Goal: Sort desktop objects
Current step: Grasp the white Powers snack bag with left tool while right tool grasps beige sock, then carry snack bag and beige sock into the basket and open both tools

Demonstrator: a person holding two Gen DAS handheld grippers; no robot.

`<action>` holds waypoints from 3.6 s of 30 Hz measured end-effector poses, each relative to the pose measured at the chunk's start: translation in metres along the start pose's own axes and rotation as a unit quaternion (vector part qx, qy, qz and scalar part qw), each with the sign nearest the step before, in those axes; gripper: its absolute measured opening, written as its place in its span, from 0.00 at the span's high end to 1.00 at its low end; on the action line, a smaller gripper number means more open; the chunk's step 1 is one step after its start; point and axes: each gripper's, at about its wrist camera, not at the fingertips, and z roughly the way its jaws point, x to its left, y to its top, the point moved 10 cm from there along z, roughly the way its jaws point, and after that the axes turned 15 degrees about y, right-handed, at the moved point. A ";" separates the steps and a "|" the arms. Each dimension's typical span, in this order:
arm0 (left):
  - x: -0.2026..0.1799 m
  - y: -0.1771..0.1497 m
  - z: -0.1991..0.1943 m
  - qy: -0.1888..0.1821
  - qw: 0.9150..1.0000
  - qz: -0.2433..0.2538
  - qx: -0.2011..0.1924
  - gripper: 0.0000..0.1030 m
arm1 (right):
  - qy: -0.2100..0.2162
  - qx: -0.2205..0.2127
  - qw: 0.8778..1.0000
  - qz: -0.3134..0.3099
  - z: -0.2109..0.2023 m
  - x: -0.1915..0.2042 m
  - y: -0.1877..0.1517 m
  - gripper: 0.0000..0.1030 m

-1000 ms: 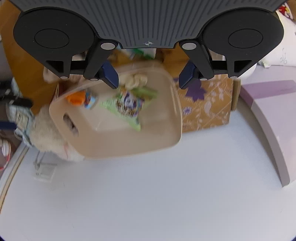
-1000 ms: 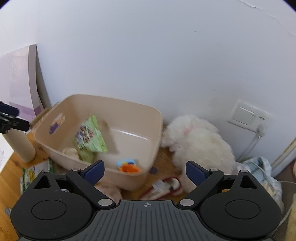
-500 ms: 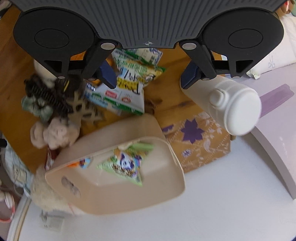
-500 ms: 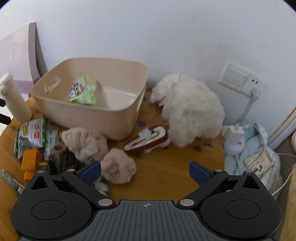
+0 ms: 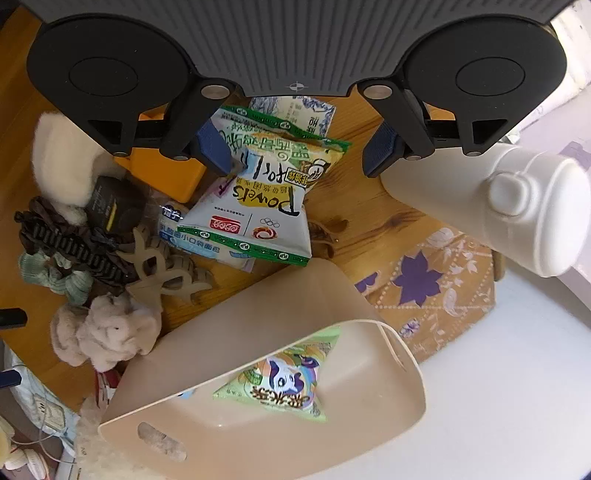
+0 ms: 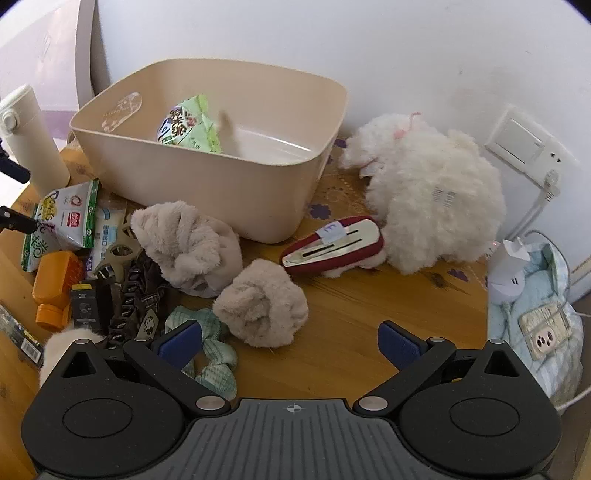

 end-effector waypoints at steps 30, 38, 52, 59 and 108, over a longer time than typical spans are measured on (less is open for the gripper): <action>-0.026 0.004 0.058 -0.021 0.998 0.032 0.042 0.36 | 0.023 0.040 0.999 0.005 0.073 -0.009 0.009 0.38; -0.020 0.001 0.046 -0.027 0.999 0.016 0.025 0.40 | 0.038 0.038 0.998 0.016 0.063 -0.007 0.002 0.48; -0.010 0.004 -0.005 -0.025 0.999 0.026 -0.030 0.40 | 0.037 0.002 0.998 0.050 0.004 -0.017 -0.004 0.48; -0.006 0.014 -0.037 -0.027 0.997 0.027 -0.067 0.40 | 0.041 -0.037 0.994 0.090 -0.029 -0.033 0.003 0.48; 0.028 0.145 0.012 0.102 0.991 -0.078 -0.045 0.40 | 0.035 -0.080 0.995 0.054 0.031 0.001 0.160 0.46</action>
